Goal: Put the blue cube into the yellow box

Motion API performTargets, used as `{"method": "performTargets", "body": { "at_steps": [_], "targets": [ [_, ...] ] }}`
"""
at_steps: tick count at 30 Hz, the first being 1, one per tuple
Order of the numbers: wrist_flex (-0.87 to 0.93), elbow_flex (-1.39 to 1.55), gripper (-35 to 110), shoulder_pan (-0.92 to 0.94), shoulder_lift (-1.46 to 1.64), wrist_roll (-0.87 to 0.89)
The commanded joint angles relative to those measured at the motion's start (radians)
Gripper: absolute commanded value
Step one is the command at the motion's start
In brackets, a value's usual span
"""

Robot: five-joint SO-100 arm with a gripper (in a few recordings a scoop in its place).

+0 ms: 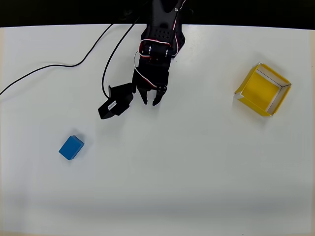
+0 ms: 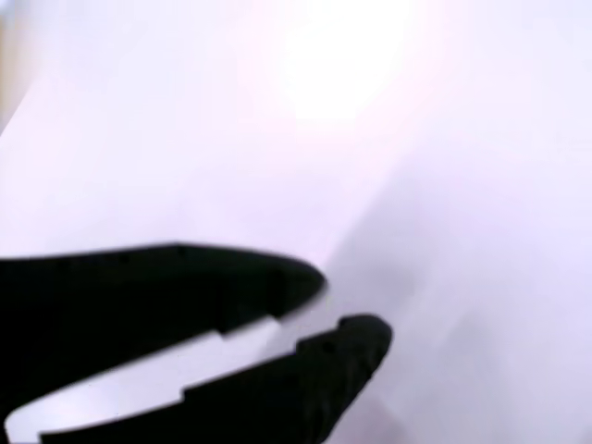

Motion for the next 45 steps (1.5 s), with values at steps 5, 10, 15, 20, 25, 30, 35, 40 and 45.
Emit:
{"method": "performTargets", "body": {
  "at_steps": [5, 10, 15, 20, 25, 30, 35, 40, 45],
  "targets": [
    [-0.479, -0.124, 39, 0.213, -0.305, 0.100],
    [-0.885, -0.138, 50, 0.341, -0.561, 0.101],
    [-1.298, -0.146, 55, 0.428, -0.838, 0.101],
    [-1.331, -0.268, 57, 0.491, -1.014, 0.080],
    [-1.367, -0.402, 57, 0.543, -1.180, 0.081],
    [-1.408, -0.541, 57, 0.591, -1.348, 0.074],
    [-1.465, -0.690, 57, 0.620, -1.523, 0.077],
    [-1.485, -0.842, 57, 0.635, -1.683, 0.067],
    [-1.493, -0.969, 57, 0.637, -1.810, 0.058]
  ]
}}
